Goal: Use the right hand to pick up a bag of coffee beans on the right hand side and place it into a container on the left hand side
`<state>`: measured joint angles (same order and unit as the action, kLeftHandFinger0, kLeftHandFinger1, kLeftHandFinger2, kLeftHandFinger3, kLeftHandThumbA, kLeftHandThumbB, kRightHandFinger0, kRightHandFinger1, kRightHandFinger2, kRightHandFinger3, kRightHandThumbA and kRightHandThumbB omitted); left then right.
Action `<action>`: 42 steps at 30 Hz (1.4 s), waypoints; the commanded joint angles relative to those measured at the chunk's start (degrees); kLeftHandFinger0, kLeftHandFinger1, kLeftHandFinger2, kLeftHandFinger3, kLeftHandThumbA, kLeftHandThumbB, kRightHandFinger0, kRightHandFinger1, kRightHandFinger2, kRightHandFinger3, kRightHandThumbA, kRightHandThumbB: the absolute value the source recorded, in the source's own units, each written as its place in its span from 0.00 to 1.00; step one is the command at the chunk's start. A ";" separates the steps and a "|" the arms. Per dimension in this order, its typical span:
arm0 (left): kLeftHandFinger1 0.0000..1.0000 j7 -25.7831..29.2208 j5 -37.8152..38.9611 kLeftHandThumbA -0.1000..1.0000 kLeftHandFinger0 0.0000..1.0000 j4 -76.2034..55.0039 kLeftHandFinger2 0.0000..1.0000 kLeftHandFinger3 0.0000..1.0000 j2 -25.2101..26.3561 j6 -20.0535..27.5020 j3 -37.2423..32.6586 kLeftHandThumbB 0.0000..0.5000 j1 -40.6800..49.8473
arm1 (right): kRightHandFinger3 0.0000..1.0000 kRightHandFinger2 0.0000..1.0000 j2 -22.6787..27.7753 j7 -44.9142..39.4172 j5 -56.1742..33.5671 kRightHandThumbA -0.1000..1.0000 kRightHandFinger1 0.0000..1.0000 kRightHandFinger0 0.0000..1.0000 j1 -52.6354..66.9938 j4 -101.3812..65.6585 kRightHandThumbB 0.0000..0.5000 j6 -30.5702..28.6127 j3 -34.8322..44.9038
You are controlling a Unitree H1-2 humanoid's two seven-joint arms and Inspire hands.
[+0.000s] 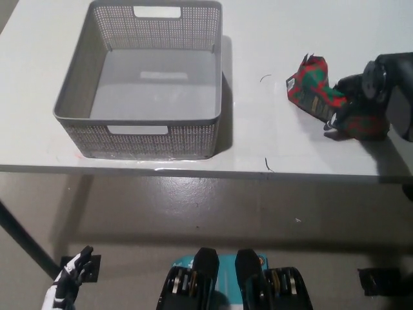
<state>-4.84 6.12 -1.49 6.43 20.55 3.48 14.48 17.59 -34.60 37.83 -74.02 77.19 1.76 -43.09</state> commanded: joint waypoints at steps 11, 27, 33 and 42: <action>1.00 -1.18 2.19 1.00 1.00 0.22 1.00 1.00 1.16 3.55 0.97 0.40 -0.90 | 0.55 0.50 -2.08 33.29 1.21 0.01 0.35 0.19 9.53 0.96 0.53 -8.78 2.70; 1.00 -0.97 1.41 1.00 1.00 0.20 1.00 1.00 1.31 3.31 1.04 0.47 -0.88 | 0.43 0.35 -1.47 46.17 1.86 0.00 0.20 0.00 4.74 -1.09 0.46 -14.04 5.08; 1.00 -1.09 0.90 1.00 1.00 -0.73 1.00 1.00 1.27 1.92 0.55 0.46 -0.84 | 0.29 0.42 -0.54 47.48 -1.54 0.00 0.04 0.00 -4.01 -3.14 0.22 -14.52 9.85; 1.00 -1.14 0.41 1.00 1.00 -0.39 1.00 1.00 1.79 2.14 0.65 0.49 -1.24 | 0.99 0.80 1.60 48.09 -3.90 0.00 0.37 0.00 -13.67 -6.52 0.28 -15.73 18.03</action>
<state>-5.15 6.77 0.07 6.47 21.50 3.71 12.89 16.56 4.79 37.79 -72.49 75.52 -9.20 -29.91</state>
